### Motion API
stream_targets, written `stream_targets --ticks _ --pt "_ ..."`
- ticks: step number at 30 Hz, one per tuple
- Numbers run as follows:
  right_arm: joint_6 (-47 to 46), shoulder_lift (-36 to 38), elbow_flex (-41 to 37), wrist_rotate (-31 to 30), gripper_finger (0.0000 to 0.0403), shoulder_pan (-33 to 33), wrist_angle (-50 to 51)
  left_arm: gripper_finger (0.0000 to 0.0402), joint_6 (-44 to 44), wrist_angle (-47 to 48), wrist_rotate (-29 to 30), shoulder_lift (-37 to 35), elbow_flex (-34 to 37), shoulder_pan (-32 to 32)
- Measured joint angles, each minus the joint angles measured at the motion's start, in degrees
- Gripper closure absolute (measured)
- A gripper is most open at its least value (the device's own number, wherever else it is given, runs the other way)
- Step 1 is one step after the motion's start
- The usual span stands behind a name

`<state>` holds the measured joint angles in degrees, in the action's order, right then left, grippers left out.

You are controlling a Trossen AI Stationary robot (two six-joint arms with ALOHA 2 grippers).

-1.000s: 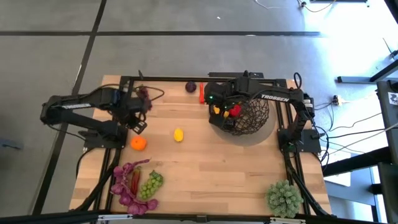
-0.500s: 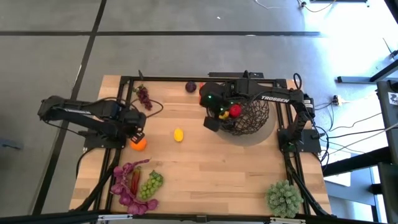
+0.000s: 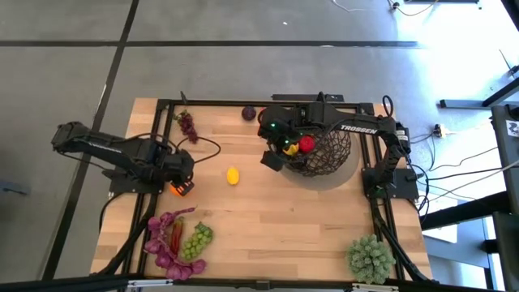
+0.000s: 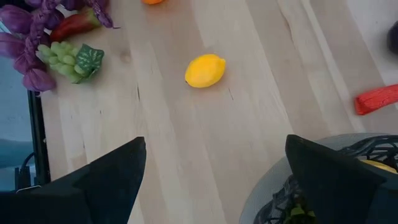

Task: Build produce basket
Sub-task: Put the orange into the black wire basket

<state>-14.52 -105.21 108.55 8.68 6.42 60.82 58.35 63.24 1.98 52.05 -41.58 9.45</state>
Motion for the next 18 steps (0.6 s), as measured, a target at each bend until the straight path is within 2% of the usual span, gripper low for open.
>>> stream_targets --ticks 5,12,18 --pt "-0.1 0.0 0.0 0.1 0.0028 -0.6 0.1 0.0331 -0.1 0.0 0.0 0.0 0.0 1.2" --pt "9.2 0.0 0.0 0.2 0.0028 -3.1 -1.6 0.0331 -0.4 0.0 0.3 0.0 0.0 1.5" --pt "8.8 0.0 0.0 0.0 0.0028 -3.8 -3.1 0.0331 -0.4 0.0 0.3 0.0 0.0 1.5"
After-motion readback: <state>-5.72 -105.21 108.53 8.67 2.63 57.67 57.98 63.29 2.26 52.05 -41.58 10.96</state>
